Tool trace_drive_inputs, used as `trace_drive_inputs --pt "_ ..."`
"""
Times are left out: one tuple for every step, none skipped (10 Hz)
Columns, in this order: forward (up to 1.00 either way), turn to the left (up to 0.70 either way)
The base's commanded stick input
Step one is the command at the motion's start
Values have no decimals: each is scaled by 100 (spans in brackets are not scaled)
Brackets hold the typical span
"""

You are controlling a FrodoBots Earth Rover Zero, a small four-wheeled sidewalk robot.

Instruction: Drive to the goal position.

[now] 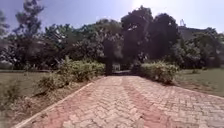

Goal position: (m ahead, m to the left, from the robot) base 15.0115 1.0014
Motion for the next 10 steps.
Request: trace_drive_inputs --pt "70 -1" --pt "70 0" --pt "70 0" --pt "70 0" --pt "70 0" --pt "70 0" --pt "70 0" --pt "70 0" --pt "70 0" --pt "70 0"
